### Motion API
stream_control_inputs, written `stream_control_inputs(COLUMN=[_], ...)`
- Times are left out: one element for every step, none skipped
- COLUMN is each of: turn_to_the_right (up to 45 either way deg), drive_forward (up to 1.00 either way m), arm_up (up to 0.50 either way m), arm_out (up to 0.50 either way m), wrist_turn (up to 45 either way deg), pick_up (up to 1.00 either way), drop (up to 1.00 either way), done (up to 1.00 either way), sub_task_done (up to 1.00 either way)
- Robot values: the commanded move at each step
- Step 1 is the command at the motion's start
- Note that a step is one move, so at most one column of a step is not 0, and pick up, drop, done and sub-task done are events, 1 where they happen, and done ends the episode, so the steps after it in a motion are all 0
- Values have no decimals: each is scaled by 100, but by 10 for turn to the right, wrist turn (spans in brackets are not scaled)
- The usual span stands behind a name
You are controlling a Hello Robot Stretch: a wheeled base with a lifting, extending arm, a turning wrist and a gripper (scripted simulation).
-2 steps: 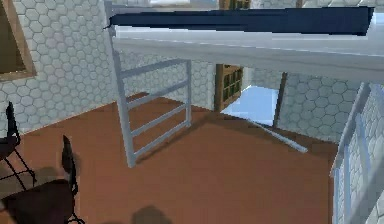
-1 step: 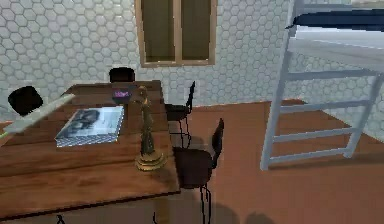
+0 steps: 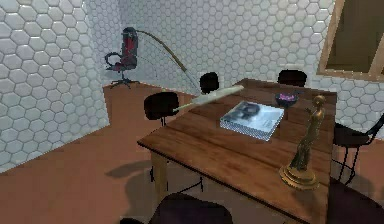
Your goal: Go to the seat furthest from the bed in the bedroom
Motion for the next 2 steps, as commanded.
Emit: stream_control_inputs(turn_to_the_right=[0,450], drive_forward=[15,0], arm_up=[0,0], arm_out=[0,0], wrist_turn=[0,0], pick_up=[0,0], drop=[0,0], done=[0,0], sub_task_done=[0,0])
